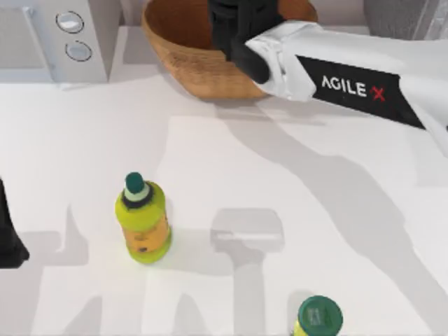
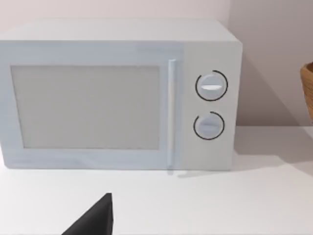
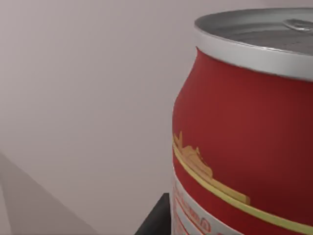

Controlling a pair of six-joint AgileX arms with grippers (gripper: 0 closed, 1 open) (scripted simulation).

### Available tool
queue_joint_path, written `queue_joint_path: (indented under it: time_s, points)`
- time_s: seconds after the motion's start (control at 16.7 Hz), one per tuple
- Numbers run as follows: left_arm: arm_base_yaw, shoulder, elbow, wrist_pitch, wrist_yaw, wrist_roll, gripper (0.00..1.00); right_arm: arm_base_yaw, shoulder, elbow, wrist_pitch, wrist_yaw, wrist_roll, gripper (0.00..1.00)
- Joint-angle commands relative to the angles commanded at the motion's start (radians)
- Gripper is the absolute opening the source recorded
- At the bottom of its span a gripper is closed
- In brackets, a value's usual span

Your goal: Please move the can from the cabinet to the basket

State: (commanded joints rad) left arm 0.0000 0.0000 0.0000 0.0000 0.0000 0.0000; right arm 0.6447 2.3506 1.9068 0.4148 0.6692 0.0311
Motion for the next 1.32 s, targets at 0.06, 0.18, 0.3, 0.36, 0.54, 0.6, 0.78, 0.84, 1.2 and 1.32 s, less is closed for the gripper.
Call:
queue_joint_path:
  time_s: [0.06, 0.18, 0.3, 0.36, 0.54, 0.6, 0.78, 0.84, 1.2, 1.32]
  points:
    - [0.0, 0.0, 0.0, 0.0, 0.0, 0.0, 1.0, 0.0, 0.0, 0.0, 0.0, 0.0, 0.0, 0.0]
    - [0.0, 0.0, 0.0, 0.0, 0.0, 0.0, 1.0, 0.0, 0.0, 0.0, 0.0, 0.0, 0.0, 0.0]
    - [0.0, 0.0, 0.0, 0.0, 0.0, 0.0, 1.0, -0.005, 0.007, -0.007, -0.003, -0.004, 0.002, 0.0]
    - [0.0, 0.0, 0.0, 0.0, 0.0, 0.0, 1.0, -0.007, 0.016, 0.006, -0.006, -0.005, 0.002, 0.0]
    - [0.0, 0.0, 0.0, 0.0, 0.0, 0.0, 1.0, -0.017, 0.061, 0.075, -0.019, -0.015, 0.0, 0.0]
    - [0.0, 0.0, 0.0, 0.0, 0.0, 0.0, 1.0, -0.02, 0.075, 0.097, -0.023, -0.019, -0.001, 0.0]
    - [0.0, 0.0, 0.0, 0.0, 0.0, 0.0, 1.0, -0.026, 0.094, 0.126, -0.03, -0.025, -0.002, 0.0]
    - [0.0, 0.0, 0.0, 0.0, 0.0, 0.0, 1.0, -0.026, 0.094, 0.126, -0.03, -0.025, -0.002, 0.0]
    - [0.0, 0.0, 0.0, 0.0, 0.0, 0.0, 1.0, -0.026, 0.094, 0.126, -0.03, -0.025, -0.002, 0.38]
    - [0.0, 0.0, 0.0, 0.0, 0.0, 0.0, 1.0, -0.026, 0.094, 0.126, -0.03, -0.025, -0.002, 0.53]
